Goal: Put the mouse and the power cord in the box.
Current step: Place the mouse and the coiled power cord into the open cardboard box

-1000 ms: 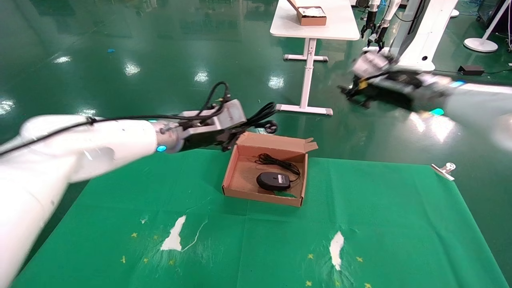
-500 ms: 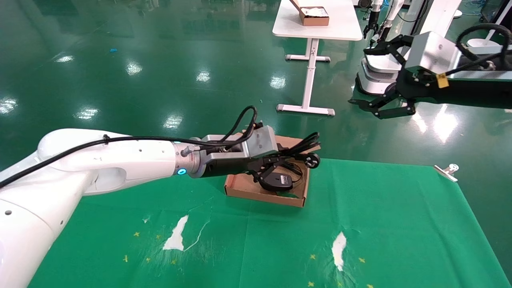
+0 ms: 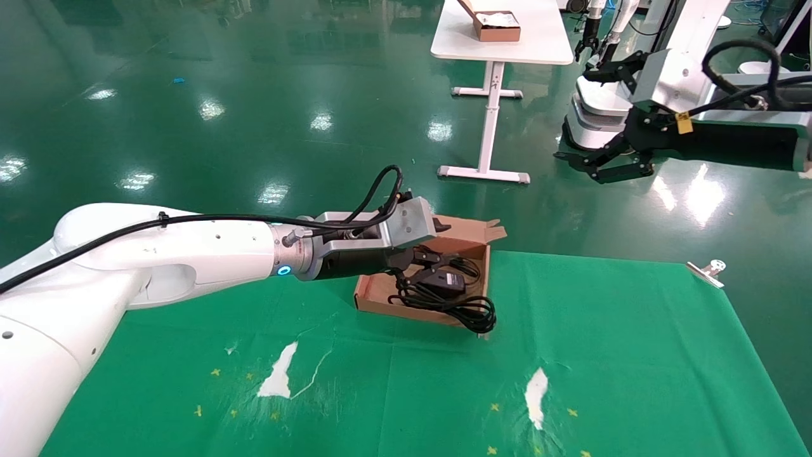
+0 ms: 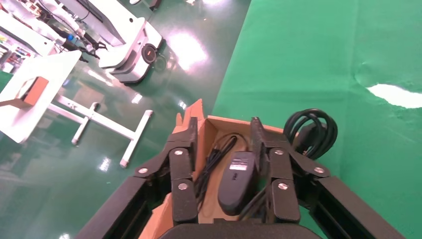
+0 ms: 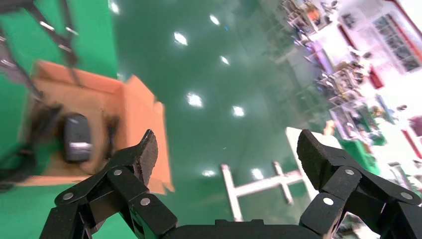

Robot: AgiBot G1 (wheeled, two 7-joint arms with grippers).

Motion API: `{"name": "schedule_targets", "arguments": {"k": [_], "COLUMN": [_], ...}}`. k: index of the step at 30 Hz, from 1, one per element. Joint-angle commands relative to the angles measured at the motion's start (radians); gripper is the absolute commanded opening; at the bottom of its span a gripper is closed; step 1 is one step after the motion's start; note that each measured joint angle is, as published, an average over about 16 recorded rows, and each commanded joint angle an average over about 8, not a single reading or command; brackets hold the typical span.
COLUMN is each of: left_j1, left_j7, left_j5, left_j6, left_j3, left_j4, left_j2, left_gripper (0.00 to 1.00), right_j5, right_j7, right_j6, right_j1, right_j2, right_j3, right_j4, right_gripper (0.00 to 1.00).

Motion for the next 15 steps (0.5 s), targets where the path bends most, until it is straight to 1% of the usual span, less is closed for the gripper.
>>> {"name": "schedule_targets", "arguments": {"k": [1, 4, 15], "left_j1": [0.0, 0.022, 0.134], "left_j7": [-0.001, -0.026, -0.135], "left_j5": [0.0, -0.022, -0.14], "left_j6": [0.001, 0.019, 0.118], "left_j3": [0.0, -0.017, -0.095], "left_j4": [-0.002, -0.031, -0.199], "left_j2": [-0.002, -0.025, -0.164], "left_gripper": [1.0, 1.0, 1.0], "right_j5": [0.006, 0.032, 0.135], "right_j7": [0.008, 0.048, 0.206], "right_j6": [0.0, -0.011, -0.054], "right_j1": [-0.009, -0.051, -0.213], "right_j2": [0.002, 0.019, 0.081], "right_j3": [0.003, 0.017, 0.069], "right_j4": [0.01, 0.062, 0.263], "right_gripper": [1.0, 1.0, 1.0]}}
